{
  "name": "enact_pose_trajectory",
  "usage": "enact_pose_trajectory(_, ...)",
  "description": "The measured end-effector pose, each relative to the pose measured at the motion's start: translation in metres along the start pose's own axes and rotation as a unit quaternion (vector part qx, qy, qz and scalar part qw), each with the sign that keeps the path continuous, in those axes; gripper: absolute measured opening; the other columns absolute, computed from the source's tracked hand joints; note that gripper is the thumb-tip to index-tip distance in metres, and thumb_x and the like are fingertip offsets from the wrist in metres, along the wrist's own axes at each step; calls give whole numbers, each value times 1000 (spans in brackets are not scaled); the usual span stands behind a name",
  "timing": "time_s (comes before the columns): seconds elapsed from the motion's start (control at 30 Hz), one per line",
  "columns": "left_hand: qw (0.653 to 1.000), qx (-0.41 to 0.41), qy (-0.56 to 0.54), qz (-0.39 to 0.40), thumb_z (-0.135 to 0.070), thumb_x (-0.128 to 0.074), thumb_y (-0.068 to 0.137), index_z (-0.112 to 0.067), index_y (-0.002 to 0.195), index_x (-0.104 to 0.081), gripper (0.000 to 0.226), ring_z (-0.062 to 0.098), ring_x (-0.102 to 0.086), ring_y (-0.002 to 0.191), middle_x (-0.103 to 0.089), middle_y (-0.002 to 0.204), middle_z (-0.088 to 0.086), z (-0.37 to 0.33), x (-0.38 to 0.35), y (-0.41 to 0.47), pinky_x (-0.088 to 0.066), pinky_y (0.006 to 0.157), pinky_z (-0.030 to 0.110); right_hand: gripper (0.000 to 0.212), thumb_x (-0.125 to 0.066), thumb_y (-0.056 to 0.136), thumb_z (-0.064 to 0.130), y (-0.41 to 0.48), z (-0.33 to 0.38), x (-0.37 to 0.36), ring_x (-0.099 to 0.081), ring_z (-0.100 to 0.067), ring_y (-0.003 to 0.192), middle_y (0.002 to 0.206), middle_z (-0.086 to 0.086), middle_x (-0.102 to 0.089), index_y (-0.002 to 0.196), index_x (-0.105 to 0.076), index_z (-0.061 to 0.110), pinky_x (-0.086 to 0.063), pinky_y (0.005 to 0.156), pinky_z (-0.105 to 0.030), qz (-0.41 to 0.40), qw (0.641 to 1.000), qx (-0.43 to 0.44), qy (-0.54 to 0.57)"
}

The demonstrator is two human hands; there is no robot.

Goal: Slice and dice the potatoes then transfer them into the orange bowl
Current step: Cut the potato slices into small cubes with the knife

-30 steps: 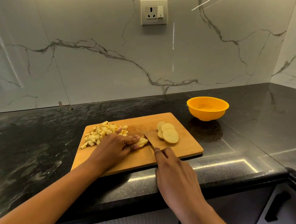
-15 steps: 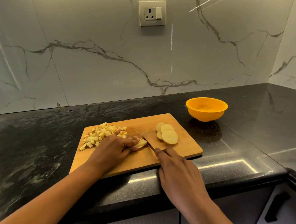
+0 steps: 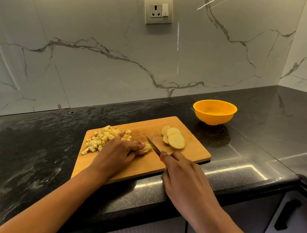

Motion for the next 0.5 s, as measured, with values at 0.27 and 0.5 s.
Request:
enact_pose_trajectory(0.27, 1000, -19, 4, -9, -26, -59, 90, -17, 116, -62, 28, 10, -57, 115, -63, 119, -5, -1, -1, 0, -8, 112, 24, 52, -33, 104, 25, 2, 1, -5, -48, -13, 115, 138, 6, -37, 152, -15, 24, -38, 94, -25, 3, 1000, 1, -16)
enact_pose_trajectory(0.5, 1000, -18, 5, -11, -27, -60, 90, -18, 117, -62, 29, 10, -58, 113, -64, 118, -5, -2, 0, 1, -8, 112, 25, 55, -36, 104, 21, 3, 7, -6, -50, -15, 108, 133, 2, -41, 153, -11, 20, -40, 85, -24, 14, 998, 19, -59)
Point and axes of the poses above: each hand's wrist, its own y-axis towards the middle knuckle, its own x-axis out of the back of the hand, z = x × y, the point moved 6 cm from there along y, towards the middle knuckle
